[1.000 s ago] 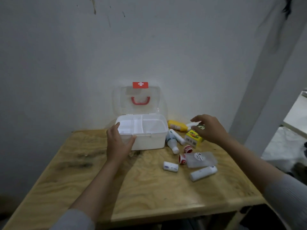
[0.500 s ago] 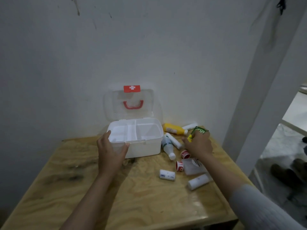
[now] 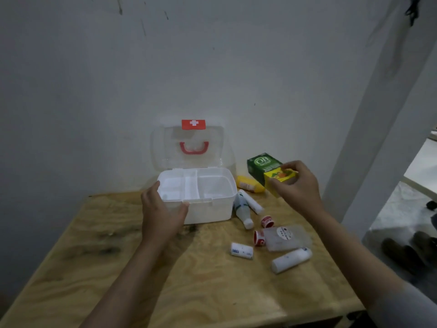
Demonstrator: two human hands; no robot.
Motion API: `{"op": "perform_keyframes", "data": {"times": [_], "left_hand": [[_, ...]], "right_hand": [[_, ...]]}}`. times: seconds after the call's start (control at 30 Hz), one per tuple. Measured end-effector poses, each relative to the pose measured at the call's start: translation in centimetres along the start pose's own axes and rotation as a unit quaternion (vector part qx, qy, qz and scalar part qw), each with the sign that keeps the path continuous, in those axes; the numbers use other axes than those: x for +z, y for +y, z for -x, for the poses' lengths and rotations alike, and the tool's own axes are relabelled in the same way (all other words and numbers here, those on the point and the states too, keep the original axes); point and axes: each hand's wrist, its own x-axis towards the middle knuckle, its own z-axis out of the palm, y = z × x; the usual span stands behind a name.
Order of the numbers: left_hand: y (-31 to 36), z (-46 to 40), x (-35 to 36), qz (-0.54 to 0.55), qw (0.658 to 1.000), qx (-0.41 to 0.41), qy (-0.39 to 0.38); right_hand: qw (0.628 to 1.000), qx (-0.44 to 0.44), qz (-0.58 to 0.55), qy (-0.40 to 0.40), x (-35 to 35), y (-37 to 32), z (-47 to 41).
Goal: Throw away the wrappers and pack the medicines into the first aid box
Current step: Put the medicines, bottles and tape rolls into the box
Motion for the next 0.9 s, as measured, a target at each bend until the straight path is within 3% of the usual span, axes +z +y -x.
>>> {"op": "perform_keyframes", "data": {"times": [0.13, 0.27, 0.53, 0.9], "left_hand": [[0.2, -0.6, -0.3, -0.045, 0.998, 0.026, -0.025], [-0.2, -2.0, -0.5, -0.115, 0.991, 0.025, -0.063], [-0.5, -2.1, -0.2, -0.13, 0.988, 0.017, -0.079], [-0.7, -1.9, 0.0, -0.097, 0.993, 0.021, -0.063]], "right_hand": [[0.986, -0.056, 0.018, -0.156, 1.1, -4.1, -2.2], [0.944, -0.124, 0.141, -0.271, 4.9, -5.5, -4.5], [0.899, -0.151, 0.182, -0.369, 11.2, -5.0, -5.5], [0.867, -0.128, 0.198, -0.438, 11.8, -4.3, -7.0]]}}
